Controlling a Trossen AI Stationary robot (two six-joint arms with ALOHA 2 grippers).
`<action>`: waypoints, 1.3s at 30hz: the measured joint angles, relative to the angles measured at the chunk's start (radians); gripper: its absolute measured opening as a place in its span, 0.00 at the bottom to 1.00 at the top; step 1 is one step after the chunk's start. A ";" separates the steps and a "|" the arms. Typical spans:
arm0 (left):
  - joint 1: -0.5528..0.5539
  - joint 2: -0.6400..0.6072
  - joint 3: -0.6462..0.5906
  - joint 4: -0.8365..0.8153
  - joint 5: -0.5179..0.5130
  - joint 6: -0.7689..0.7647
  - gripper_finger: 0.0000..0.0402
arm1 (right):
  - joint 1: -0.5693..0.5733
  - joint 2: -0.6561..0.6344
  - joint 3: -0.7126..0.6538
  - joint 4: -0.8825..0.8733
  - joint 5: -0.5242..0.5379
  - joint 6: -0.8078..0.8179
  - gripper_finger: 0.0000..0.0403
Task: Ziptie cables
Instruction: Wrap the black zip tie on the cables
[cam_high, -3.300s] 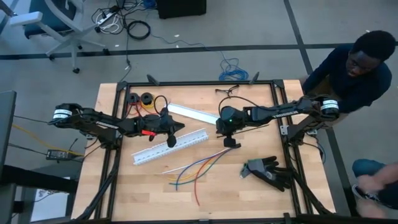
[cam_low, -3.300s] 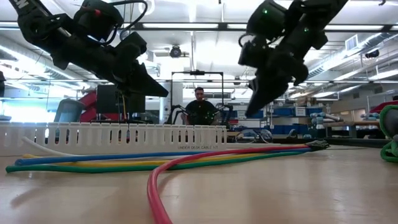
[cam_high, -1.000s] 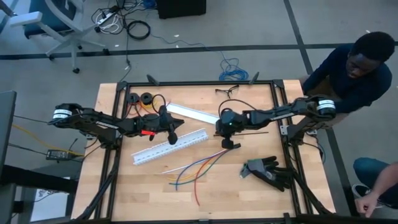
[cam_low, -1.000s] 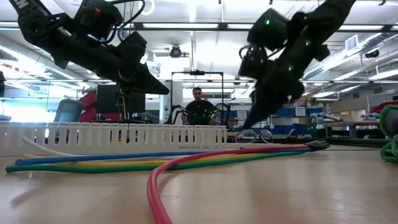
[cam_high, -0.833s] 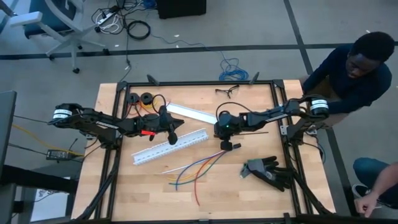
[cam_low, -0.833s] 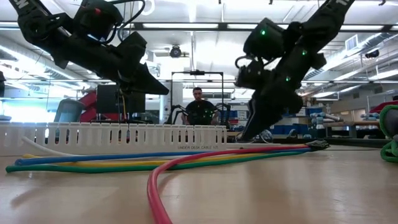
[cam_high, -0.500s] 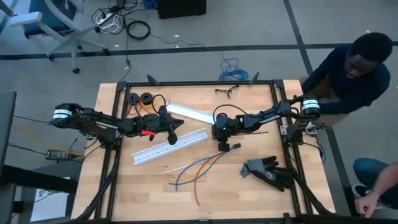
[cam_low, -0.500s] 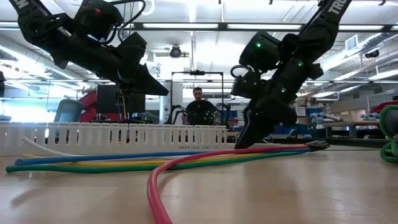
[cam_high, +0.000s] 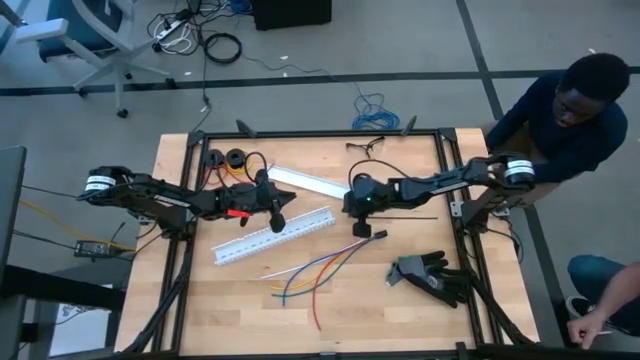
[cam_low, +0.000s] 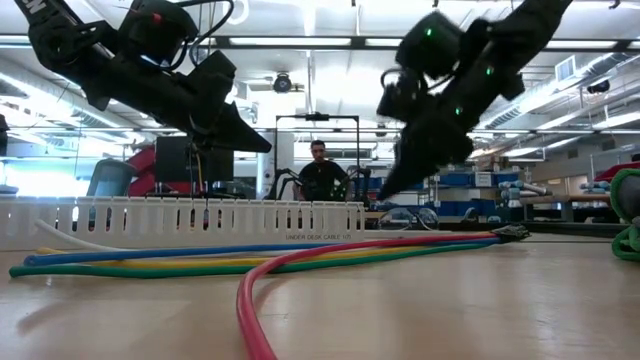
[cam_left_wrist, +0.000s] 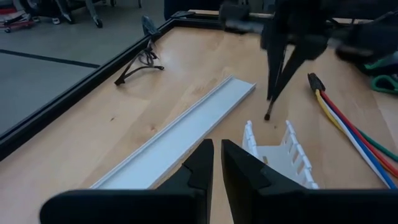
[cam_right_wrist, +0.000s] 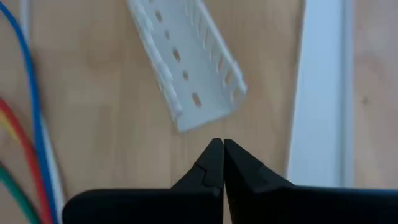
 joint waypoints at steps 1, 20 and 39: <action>0.000 0.000 0.000 0.003 -0.004 0.000 0.11 | 0.000 -0.019 0.000 -0.001 0.000 -0.001 0.00; 0.000 0.000 0.001 0.003 -0.003 -0.002 0.11 | -0.002 0.090 0.002 -0.122 0.013 0.046 0.18; 0.000 0.000 0.000 0.004 -0.012 0.000 0.11 | -0.006 0.064 0.000 0.034 0.013 0.020 0.00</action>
